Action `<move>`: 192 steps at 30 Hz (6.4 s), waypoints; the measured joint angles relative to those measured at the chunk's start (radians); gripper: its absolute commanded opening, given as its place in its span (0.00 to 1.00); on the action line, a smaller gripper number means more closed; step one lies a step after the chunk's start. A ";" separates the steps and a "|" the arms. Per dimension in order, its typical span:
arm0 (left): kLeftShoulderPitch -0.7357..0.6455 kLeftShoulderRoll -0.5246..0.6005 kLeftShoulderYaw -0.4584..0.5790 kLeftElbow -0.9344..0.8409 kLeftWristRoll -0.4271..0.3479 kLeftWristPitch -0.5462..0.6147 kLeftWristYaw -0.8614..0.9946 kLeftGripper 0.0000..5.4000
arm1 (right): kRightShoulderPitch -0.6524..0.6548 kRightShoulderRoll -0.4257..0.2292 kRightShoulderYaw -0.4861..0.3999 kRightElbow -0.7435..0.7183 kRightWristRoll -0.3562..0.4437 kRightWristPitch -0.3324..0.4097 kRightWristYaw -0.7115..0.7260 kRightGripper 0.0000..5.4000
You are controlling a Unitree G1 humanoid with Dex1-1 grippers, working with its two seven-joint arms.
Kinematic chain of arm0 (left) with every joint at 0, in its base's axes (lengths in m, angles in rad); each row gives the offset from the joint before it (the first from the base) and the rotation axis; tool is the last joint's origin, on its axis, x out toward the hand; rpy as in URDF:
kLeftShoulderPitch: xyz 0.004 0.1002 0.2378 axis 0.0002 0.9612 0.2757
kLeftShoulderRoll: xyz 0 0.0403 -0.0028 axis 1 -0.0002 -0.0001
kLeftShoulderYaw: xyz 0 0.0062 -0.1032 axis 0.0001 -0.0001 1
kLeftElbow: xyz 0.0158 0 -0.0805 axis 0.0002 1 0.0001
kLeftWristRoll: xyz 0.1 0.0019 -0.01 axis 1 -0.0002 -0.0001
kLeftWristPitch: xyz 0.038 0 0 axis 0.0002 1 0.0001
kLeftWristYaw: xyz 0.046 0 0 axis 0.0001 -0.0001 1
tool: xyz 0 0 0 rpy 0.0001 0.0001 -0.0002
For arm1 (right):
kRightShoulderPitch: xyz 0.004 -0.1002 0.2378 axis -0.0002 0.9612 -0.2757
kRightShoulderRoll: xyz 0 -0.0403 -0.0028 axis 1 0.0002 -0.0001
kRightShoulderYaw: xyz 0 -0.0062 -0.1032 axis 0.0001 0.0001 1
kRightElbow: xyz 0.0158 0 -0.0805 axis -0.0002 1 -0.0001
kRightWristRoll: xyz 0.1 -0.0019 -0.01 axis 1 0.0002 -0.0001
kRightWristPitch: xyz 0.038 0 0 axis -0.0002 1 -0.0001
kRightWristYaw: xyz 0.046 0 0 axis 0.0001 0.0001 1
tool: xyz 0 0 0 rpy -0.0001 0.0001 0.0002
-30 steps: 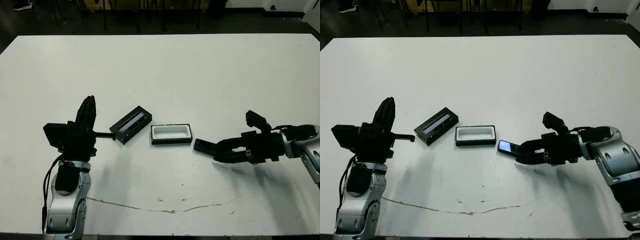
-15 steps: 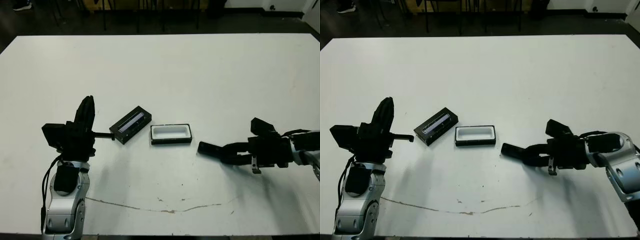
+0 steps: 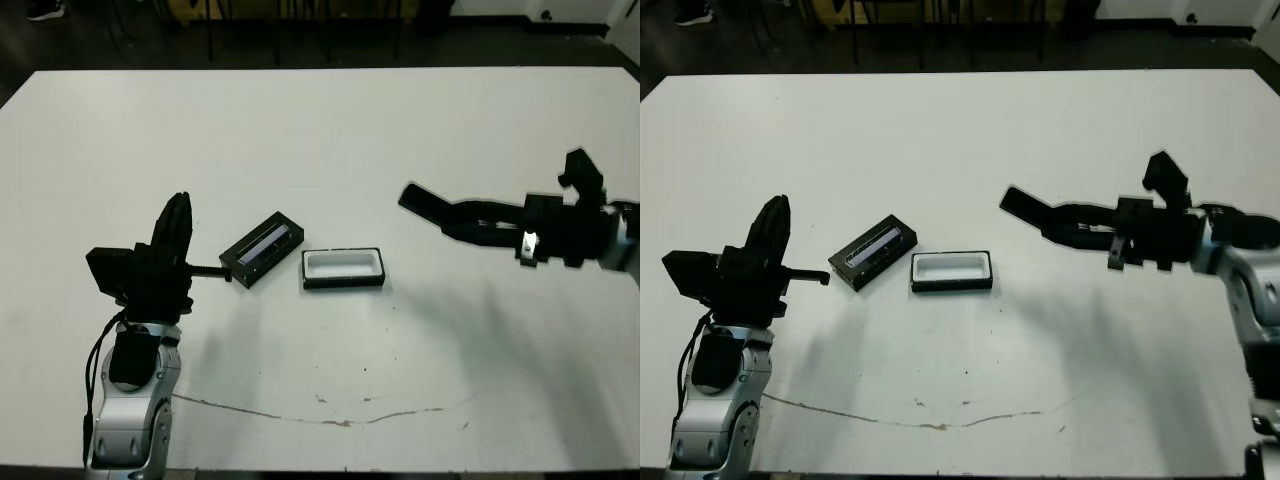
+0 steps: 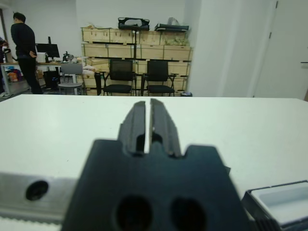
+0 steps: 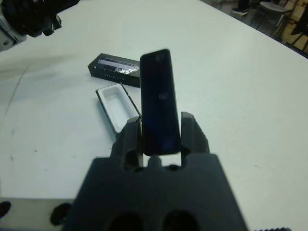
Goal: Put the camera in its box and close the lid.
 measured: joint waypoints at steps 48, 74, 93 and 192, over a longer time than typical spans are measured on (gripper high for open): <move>0.012 -0.009 -0.020 -0.003 0.019 -0.005 0.010 0.00 | -0.349 0.237 0.383 0.322 -0.365 -0.145 0.232 0.11; 0.013 -0.009 -0.021 -0.003 0.020 -0.006 0.009 0.00 | -0.360 0.261 0.423 0.284 -0.442 -0.128 0.240 0.11; 0.019 -0.009 -0.022 -0.002 0.019 -0.013 0.010 0.00 | -0.361 0.264 0.475 0.263 -0.490 -0.107 0.229 0.11; 0.025 -0.012 -0.038 -0.007 0.023 -0.016 0.027 0.00 | 0.275 0.198 0.278 -0.420 -1.048 -0.643 -0.874 0.02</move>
